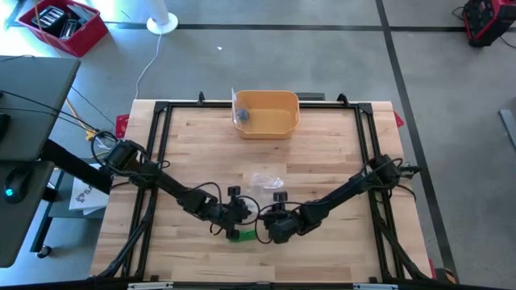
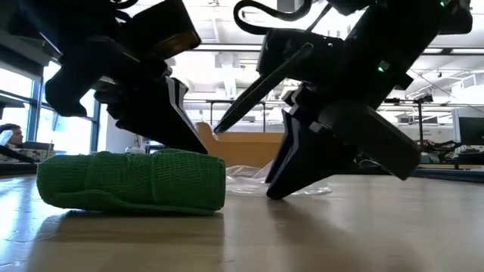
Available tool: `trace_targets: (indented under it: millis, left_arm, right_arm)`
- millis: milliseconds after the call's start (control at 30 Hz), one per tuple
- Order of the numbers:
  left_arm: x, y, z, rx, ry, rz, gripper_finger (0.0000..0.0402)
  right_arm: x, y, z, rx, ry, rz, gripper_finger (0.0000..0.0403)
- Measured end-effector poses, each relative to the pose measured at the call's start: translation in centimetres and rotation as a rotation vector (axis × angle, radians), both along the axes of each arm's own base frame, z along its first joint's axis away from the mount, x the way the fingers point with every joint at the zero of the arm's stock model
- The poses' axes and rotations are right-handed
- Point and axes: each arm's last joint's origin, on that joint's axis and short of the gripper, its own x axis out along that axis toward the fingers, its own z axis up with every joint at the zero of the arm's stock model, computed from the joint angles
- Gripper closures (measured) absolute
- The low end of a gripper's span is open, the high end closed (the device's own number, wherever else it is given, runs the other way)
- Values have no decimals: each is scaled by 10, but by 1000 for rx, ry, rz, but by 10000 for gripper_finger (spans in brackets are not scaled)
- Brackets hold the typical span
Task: Roll bandage
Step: Put the rolled green bandage into the transparent zip bag
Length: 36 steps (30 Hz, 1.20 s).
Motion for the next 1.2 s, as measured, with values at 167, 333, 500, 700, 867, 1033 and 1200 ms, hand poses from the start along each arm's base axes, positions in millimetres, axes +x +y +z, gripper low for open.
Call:
trace_targets:
  millis: [167,333,500,700,867,1033,1200]
  left_arm:
    - [-1,-6,2,49,-15,-65,394]
    - [1,-12,7,130,-70,-164,376]
    - [3,-16,12,165,-132,-167,342]
    - [3,-14,12,209,-135,-125,311]
    - [1,-18,12,206,-136,-143,307]
    - [-1,-26,15,215,-151,-169,309]
    - [-2,-27,16,249,-161,-129,309]
  right_arm:
    - [-4,4,4,-18,-1,15,387]
    - [-6,2,7,-50,1,-22,399]
    - [-5,16,24,-83,-19,-13,401]
    - [1,31,44,-70,-53,21,402]
    - [5,33,59,-61,-38,-9,402]
    - [6,27,63,-66,-4,-49,402]
    - [7,25,63,-62,-7,-55,403]
